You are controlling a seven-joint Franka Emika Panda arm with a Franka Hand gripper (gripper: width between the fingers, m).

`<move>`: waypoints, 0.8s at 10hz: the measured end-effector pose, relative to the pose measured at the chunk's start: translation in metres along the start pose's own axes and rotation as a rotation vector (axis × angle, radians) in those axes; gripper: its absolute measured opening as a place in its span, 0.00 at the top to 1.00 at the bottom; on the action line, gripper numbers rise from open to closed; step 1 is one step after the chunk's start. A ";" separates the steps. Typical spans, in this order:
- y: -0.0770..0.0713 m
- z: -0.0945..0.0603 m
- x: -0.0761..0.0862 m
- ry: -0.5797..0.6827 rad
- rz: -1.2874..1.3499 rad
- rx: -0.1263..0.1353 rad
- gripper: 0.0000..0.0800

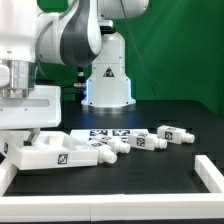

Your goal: Assemble one leg

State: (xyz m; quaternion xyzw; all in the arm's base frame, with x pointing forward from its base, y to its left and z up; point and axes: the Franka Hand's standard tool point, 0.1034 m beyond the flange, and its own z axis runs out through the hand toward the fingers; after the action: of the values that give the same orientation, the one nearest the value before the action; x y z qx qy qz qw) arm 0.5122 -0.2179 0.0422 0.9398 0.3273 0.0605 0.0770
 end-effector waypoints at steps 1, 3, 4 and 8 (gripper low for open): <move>-0.002 0.001 -0.001 -0.002 0.000 0.003 0.19; -0.002 0.001 -0.001 -0.002 0.000 0.003 0.35; -0.002 0.001 -0.001 -0.002 0.000 0.003 0.52; -0.002 0.000 -0.002 -0.010 0.008 0.018 0.93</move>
Offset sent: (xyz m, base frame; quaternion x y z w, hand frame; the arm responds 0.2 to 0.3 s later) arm 0.0000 0.0000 0.0000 0.0000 0.0000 0.0000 1.0000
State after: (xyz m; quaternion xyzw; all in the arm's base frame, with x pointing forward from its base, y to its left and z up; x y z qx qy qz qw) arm 0.5098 -0.2177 0.0416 0.9420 0.3239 0.0529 0.0698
